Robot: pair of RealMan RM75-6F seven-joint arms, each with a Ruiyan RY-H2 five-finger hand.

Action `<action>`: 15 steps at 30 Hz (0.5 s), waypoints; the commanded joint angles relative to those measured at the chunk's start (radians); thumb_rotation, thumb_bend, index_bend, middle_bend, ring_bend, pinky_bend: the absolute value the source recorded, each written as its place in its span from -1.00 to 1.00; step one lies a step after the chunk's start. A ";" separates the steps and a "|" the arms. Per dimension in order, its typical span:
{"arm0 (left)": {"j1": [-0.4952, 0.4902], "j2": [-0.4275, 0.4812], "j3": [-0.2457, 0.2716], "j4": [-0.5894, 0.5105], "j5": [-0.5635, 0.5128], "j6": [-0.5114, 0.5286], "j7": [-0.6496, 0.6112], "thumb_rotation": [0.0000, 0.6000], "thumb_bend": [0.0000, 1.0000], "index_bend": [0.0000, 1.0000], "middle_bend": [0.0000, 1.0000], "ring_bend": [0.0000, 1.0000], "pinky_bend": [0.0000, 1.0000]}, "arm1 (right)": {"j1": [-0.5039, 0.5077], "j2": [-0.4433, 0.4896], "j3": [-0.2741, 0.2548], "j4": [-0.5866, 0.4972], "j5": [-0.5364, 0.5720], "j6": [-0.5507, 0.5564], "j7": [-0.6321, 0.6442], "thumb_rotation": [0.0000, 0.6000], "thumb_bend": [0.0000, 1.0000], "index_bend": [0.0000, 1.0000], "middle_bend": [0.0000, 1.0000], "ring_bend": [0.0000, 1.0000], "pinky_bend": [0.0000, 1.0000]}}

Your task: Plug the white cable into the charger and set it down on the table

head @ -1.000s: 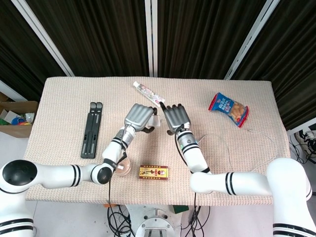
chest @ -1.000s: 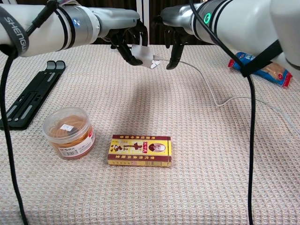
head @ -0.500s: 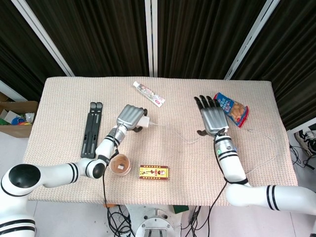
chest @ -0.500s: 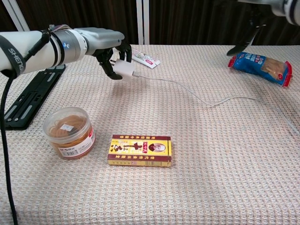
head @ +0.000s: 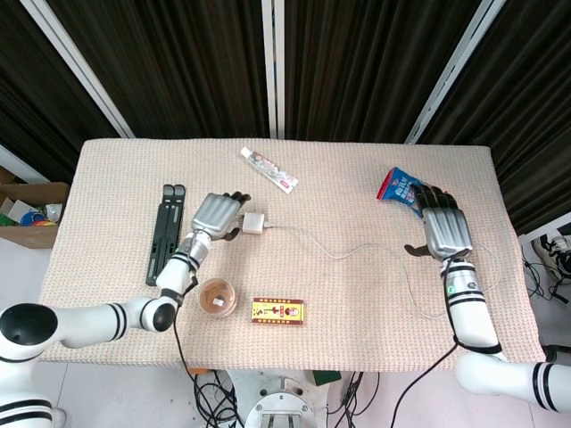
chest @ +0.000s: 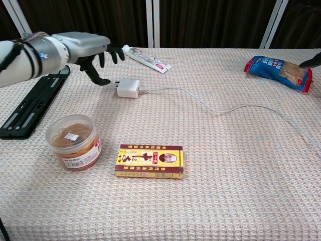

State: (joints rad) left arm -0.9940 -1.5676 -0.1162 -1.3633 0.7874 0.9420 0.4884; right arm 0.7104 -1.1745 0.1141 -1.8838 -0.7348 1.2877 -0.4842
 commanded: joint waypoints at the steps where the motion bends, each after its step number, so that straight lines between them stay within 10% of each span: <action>1: 0.135 0.135 0.067 -0.132 0.104 0.173 -0.023 0.98 -0.43 -0.64 -0.59 -0.45 0.03 | -0.075 0.047 -0.029 0.035 -0.108 0.009 0.112 1.00 -0.66 -1.00 -0.78 -0.96 -0.73; 15: 0.587 0.543 0.258 -0.409 0.349 0.582 -0.260 1.00 -0.43 -0.63 -0.57 -0.56 -0.39 | -0.370 0.156 -0.139 0.150 -0.503 0.178 0.469 1.00 -0.55 -1.00 -0.79 -0.98 -0.81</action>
State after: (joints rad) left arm -0.4757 -1.0683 0.1001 -1.7330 1.0759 1.4670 0.2913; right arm 0.3726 -1.0331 -0.0066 -1.7412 -1.2085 1.4363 -0.0317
